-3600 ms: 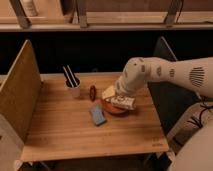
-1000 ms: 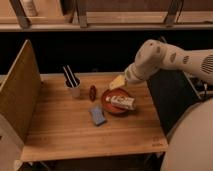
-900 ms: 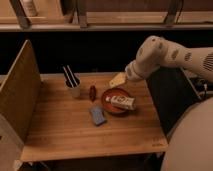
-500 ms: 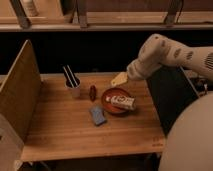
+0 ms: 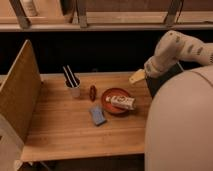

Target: Drag the ceramic bowl in a circle

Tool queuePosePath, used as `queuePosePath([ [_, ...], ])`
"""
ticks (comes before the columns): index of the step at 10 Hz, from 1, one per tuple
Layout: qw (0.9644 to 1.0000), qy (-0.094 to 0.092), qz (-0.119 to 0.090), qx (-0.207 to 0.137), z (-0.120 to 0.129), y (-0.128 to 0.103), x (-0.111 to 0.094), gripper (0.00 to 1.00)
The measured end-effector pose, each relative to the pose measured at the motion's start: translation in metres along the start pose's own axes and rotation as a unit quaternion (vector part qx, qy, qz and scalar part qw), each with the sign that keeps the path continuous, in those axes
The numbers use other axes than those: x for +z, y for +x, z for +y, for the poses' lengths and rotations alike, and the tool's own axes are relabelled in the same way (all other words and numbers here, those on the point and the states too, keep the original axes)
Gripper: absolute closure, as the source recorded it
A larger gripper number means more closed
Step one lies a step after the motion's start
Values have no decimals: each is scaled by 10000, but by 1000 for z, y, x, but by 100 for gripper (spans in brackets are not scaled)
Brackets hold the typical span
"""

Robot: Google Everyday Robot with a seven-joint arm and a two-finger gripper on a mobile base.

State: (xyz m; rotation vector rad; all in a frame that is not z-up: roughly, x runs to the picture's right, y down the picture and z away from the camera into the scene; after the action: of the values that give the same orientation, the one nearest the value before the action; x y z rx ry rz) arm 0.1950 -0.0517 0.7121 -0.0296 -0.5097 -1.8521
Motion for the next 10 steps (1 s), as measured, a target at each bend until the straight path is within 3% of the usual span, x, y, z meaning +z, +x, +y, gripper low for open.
queuePosePath([
  [3,9999,-15,-88,-132,6,13,14,20],
  [7,9999,-21,-83,-132,6,12,13,20],
  [10,9991,-329,-263,48,27,-8,36,20],
])
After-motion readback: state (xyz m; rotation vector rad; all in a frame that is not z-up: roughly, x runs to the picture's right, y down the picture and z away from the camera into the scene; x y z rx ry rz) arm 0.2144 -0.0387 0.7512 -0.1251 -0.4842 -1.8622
